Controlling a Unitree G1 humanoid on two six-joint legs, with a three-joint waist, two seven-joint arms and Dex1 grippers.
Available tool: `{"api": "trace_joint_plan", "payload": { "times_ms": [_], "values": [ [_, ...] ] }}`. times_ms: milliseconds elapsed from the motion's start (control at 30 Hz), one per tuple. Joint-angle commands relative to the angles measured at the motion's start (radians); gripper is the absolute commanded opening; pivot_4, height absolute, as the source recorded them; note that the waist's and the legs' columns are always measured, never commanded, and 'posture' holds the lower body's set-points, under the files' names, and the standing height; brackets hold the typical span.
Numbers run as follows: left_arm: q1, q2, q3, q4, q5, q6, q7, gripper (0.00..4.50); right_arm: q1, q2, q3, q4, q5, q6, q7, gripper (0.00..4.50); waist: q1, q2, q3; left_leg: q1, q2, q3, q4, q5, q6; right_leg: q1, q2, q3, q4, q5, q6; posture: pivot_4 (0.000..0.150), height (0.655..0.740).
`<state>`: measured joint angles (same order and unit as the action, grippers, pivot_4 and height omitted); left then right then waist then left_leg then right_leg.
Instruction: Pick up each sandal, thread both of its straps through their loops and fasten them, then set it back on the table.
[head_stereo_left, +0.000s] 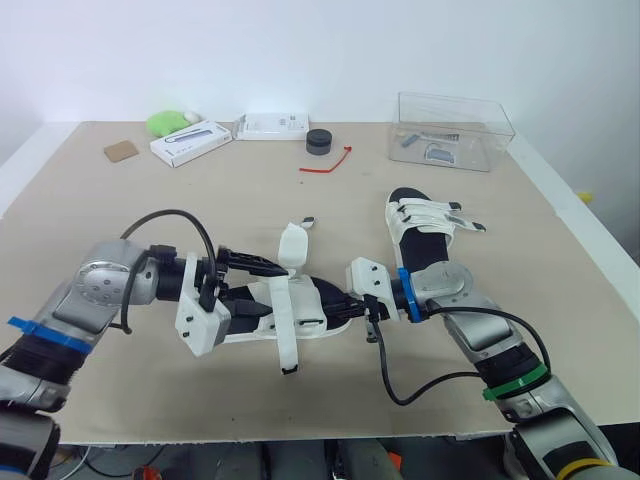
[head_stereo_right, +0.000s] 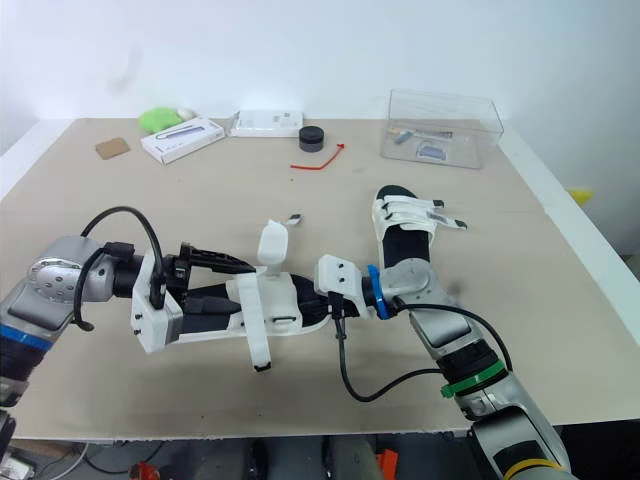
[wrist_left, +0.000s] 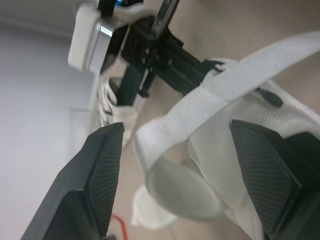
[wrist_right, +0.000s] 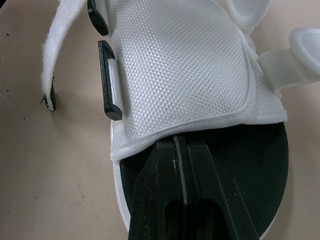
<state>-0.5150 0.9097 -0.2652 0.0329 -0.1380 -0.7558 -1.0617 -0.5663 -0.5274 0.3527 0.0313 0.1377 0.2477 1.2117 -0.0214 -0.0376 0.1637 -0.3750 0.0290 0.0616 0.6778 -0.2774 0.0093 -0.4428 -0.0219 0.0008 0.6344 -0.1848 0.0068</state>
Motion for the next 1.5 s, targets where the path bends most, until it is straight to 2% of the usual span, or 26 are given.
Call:
{"api": "trace_joint_plan", "payload": {
  "times_ms": [33, 133, 233, 300, 400, 533, 633, 800, 1033, 1267, 1367, 1500],
  "values": [
    [0.074, 0.101, 0.080, -0.167, -0.204, 0.386, -0.026, 3.53, -0.020, 0.002, -0.001, 0.007, -0.003, -0.018, 0.009, 0.00, -0.002, 0.000, 0.000, 0.000, 0.000, 0.000, 0.000, 0.000, 0.000, 0.000, 0.000, 0.000, 0.000, -0.001, 0.002, 0.150, 0.7400],
    [0.157, 0.200, 0.143, -0.286, -0.416, 0.769, -0.026, 3.53, -0.024, 0.005, -0.001, 0.018, -0.005, -0.025, 0.015, 0.00, -0.002, 0.000, 0.000, 0.000, 0.001, -0.001, 0.000, 0.000, 0.000, 0.000, 0.001, 0.000, 0.000, -0.003, 0.004, 0.150, 0.7400],
    [0.230, 0.296, 0.227, -0.387, -0.716, 1.144, -0.012, 3.53, -0.031, 0.010, 0.001, 0.032, -0.007, -0.032, 0.021, 0.00, -0.002, -0.001, 0.001, 0.001, 0.001, -0.001, 0.000, 0.000, 0.000, 0.000, 0.001, 0.000, 0.001, -0.004, 0.004, 0.150, 0.7400],
    [0.265, 0.320, 0.297, -0.429, -0.904, 1.323, 0.025, 3.53, -0.038, 0.013, 0.001, 0.042, -0.006, -0.033, 0.023, 0.00, -0.001, -0.001, 0.001, 0.001, 0.001, -0.001, 0.000, 0.000, 0.000, 0.000, 0.000, 0.000, 0.001, -0.004, 0.004, 0.150, 0.7400],
    [0.356, 0.316, 0.374, -0.499, -1.025, 1.456, 0.072, 3.53, -0.051, 0.020, 0.000, 0.062, -0.008, -0.039, 0.026, 0.00, -0.001, -0.001, 0.001, 0.002, 0.001, -0.001, 0.000, 0.000, 0.000, 0.000, 0.001, 0.000, 0.001, -0.004, 0.004, 0.150, 0.7400],
    [0.525, 0.222, 0.374, -0.637, -0.981, 1.480, 0.177, 3.53, -0.062, 0.032, -0.003, 0.083, -0.013, -0.045, 0.022, 0.00, -0.003, -0.001, 0.001, 0.004, 0.000, 0.001, -0.003, 0.000, -0.001, 0.000, 0.001, 0.002, 0.002, -0.005, 0.002, 0.150, 0.7400],
    [0.566, 0.146, 0.346, -0.673, -0.955, 1.497, 0.247, 3.53, -0.065, 0.036, -0.003, 0.087, -0.014, -0.045, 0.019, 0.00, 0.000, -0.001, 0.001, 0.004, 0.000, 0.000, -0.003, 0.000, -0.001, 0.000, 0.001, 0.002, 0.002, -0.006, 0.000, 0.150, 0.7400],
    [0.541, 0.013, 0.253, -0.650, -0.815, 1.483, 0.323, 3.53, -0.064, 0.039, -0.002, 0.090, -0.018, -0.045, 0.017, 0.00, 0.001, -0.001, 0.001, 0.006, 0.000, 0.000, -0.003, 0.001, -0.002, 0.001, 0.001, 0.002, 0.003, -0.005, -0.001, 0.150, 0.7400],
    [0.454, -0.111, 0.166, -0.548, -0.670, 1.471, 0.325, 3.53, -0.062, 0.041, -0.006, 0.086, -0.023, -0.042, 0.010, 0.00, 0.001, -0.002, 0.001, 0.006, 0.000, 0.000, -0.003, 0.002, -0.003, 0.001, 0.003, 0.002, 0.003, -0.004, -0.002, 0.150, 0.7400],
    [0.380, -0.198, 0.141, -0.512, -0.646, 1.504, 0.298, 3.53, -0.051, 0.035, -0.009, 0.070, -0.023, -0.035, 0.002, 0.00, 0.001, -0.002, 0.001, 0.006, 0.000, 0.000, -0.003, 0.002, -0.003, 0.001, 0.002, 0.003, 0.003, -0.003, -0.001, 0.150, 0.7400],
    [0.377, -0.204, 0.149, -0.503, -0.668, 1.530, 0.276, 2.82, -0.051, 0.031, -0.012, 0.070, -0.025, -0.036, -0.001, 0.00, 0.001, -0.002, 0.001, 0.006, 0.000, 0.000, -0.003, 0.002, -0.003, 0.001, 0.002, 0.003, 0.003, -0.004, -0.001, 0.150, 0.7400],
    [0.382, -0.213, 0.162, -0.488, -0.695, 1.572, 0.259, 0.97, -0.049, 0.031, -0.013, 0.069, -0.026, -0.036, -0.004, 0.00, 0.001, -0.002, 0.001, 0.006, 0.000, 0.000, -0.003, 0.002, -0.003, 0.001, 0.002, 0.003, 0.003, -0.004, -0.001, 0.150, 0.7400]
  ]
}}
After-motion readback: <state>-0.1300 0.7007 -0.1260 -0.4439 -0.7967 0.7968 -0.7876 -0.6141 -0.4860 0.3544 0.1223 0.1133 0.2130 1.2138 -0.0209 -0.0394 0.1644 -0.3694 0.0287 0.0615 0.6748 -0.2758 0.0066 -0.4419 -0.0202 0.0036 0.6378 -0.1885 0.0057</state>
